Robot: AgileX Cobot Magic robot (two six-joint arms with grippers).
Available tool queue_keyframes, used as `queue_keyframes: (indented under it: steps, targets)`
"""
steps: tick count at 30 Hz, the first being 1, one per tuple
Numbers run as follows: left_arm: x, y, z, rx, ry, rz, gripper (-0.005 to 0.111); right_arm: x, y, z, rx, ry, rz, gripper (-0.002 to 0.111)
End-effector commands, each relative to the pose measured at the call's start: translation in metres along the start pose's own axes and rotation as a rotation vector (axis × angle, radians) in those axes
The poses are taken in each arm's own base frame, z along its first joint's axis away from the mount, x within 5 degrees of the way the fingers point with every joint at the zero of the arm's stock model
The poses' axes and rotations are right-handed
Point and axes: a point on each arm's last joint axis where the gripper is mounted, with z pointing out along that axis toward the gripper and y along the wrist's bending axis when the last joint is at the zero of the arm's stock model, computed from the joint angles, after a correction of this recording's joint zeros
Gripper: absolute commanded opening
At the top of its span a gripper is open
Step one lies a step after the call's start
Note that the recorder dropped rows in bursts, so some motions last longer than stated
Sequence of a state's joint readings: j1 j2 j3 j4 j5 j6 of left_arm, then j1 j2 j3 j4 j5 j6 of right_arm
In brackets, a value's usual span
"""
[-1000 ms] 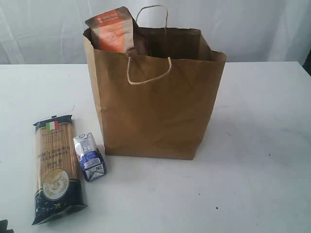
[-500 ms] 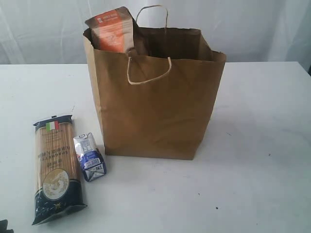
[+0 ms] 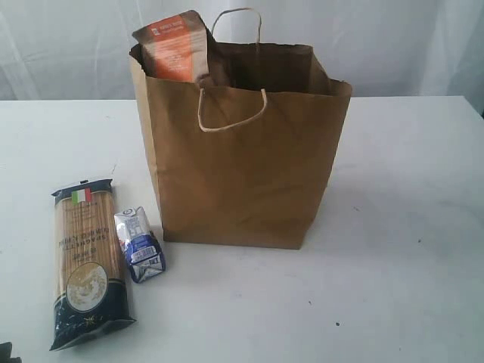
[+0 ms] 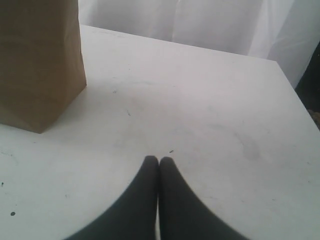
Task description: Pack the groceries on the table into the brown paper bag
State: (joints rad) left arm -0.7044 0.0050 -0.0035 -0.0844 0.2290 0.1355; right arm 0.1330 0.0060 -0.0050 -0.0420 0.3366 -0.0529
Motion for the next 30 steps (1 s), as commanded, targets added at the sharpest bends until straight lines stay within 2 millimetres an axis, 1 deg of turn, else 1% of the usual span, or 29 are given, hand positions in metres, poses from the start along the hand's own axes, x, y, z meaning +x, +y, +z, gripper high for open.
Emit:
queue_keyframes:
  steps: [1,10,16,27,30]
  targets:
    - [0.0012,-0.0007,0.0001,0.008,0.002,-0.002,0.021,0.0012,-0.0001,0.0001,0.004,-0.003,0.006,0.000]
    - [0.0011,-0.0006,0.0001,0.008,0.000,-0.002,0.021,0.0012,-0.0001,0.0001,0.004,-0.003,0.006,0.000]
    - [0.0007,-0.0019,0.0001,0.021,-0.004,-0.036,0.021,0.0012,-0.0001,0.0001,0.004,-0.003,0.006,0.000]
    - [0.0007,-0.0017,0.0001,0.020,-0.003,-0.030,0.021,0.0012,-0.0001,0.0001,0.004,-0.003,0.006,0.000]
    - [-0.0046,-0.0001,-0.0001,0.002,-0.062,-0.037,0.021,0.0012,-0.0001,0.0001,0.004,-0.003,0.006,0.000]
